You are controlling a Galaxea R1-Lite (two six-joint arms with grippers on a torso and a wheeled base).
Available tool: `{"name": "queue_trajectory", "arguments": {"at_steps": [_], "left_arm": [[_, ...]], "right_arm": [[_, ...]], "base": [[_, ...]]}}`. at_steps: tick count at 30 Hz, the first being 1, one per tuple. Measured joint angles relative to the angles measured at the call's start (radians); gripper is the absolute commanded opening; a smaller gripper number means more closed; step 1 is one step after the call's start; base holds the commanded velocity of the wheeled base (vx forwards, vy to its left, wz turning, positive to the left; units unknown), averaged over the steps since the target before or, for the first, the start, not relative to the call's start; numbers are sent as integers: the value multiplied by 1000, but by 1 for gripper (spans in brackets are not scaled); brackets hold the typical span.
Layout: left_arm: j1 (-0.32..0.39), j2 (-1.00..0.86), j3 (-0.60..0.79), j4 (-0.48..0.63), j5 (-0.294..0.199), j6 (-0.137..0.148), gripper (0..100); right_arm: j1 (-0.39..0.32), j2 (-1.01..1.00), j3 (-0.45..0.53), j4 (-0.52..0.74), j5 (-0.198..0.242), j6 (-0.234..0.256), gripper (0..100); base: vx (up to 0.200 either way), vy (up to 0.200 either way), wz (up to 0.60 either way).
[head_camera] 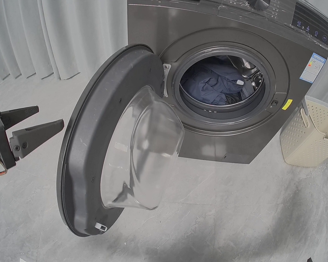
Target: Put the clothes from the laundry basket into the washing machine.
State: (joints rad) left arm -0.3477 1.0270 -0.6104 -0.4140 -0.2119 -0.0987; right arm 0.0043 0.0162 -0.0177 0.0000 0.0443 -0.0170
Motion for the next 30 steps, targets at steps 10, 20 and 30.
{"name": "queue_trajectory", "arguments": {"at_steps": [10,20,30], "left_arm": [[66,63,11,-14,3,26,100],[-54,164,2,-103,5,25,100],[-149,331,-66,-220,17,20,100]], "right_arm": [[0,0,0,0,0,-1,100],[0,0,0,0,0,0,100],[0,0,0,0,0,0,100]], "base": [[0,0,0],[0,0,0],[0,0,0]]}}
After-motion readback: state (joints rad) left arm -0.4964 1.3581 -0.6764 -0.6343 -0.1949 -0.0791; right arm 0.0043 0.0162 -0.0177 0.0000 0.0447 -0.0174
